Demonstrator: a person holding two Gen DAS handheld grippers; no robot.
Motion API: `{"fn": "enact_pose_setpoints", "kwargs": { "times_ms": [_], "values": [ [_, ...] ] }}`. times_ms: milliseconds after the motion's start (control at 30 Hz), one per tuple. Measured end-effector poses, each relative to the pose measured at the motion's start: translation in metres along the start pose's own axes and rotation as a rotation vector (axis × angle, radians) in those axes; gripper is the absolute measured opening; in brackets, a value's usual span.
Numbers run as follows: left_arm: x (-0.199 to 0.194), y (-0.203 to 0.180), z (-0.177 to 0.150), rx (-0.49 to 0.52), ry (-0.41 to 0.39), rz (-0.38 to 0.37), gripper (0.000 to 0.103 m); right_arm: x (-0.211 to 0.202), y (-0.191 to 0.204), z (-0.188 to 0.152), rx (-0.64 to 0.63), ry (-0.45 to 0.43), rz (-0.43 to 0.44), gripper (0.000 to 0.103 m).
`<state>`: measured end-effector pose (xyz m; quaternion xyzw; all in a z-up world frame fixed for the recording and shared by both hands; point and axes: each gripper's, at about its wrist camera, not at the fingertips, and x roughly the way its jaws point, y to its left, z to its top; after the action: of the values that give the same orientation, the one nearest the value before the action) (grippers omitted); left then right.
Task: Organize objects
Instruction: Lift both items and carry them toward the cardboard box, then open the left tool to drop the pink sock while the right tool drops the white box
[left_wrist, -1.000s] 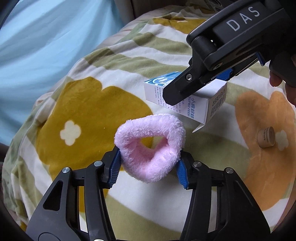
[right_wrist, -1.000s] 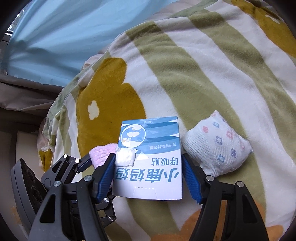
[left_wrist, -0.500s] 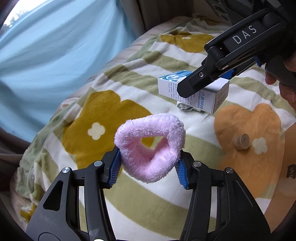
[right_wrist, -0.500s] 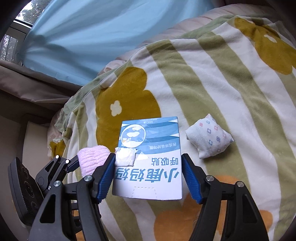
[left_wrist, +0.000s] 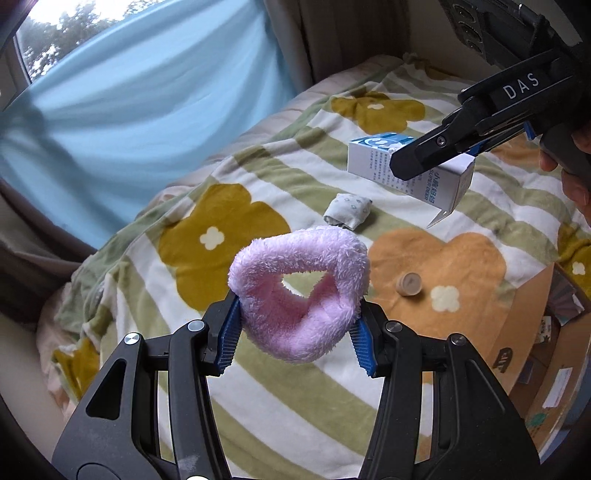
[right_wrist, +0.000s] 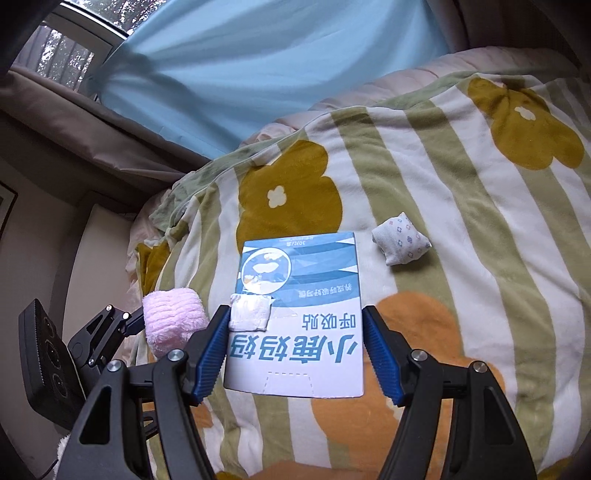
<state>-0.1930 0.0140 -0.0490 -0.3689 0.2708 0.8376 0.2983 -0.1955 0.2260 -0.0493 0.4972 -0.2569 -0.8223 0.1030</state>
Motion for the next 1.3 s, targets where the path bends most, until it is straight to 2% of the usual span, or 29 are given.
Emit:
{"fn": "enact_pose_setpoints", "kwargs": {
  "times_ms": [233,367,600,767,833,1000,1167,1300],
  "values": [
    [-0.056,-0.044,-0.019,-0.127,0.017,0.043,0.048,-0.058,0.002,-0.048,-0.102,0.012,-0.003,0.066],
    [-0.082,-0.071,-0.037,-0.239,0.045,0.058,0.048,-0.086,-0.003,-0.078,-0.149,0.032,-0.009,0.066],
    [-0.113,-0.119,-0.081,-0.437,0.100,0.093,0.048,-0.104,-0.021,-0.137,-0.196,0.113,-0.018,0.066],
    [-0.119,-0.150,-0.114,-0.515,0.148,0.152,0.048,-0.102,-0.038,-0.181,-0.196,0.148,-0.035,0.066],
    [-0.117,-0.159,-0.130,-0.568,0.173,0.128,0.048,-0.099,-0.042,-0.198,-0.217,0.157,-0.061,0.066],
    [-0.103,-0.186,-0.162,-0.613,0.240,0.144,0.048,-0.082,-0.058,-0.236,-0.239,0.197,-0.102,0.066],
    [-0.086,-0.204,-0.185,-0.661,0.286,0.132,0.048,-0.067,-0.068,-0.260,-0.227,0.229,-0.103,0.066],
    [-0.083,-0.209,-0.186,-0.659,0.290,0.115,0.048,-0.065,-0.065,-0.265,-0.251,0.236,-0.110,0.066]
  ]
}}
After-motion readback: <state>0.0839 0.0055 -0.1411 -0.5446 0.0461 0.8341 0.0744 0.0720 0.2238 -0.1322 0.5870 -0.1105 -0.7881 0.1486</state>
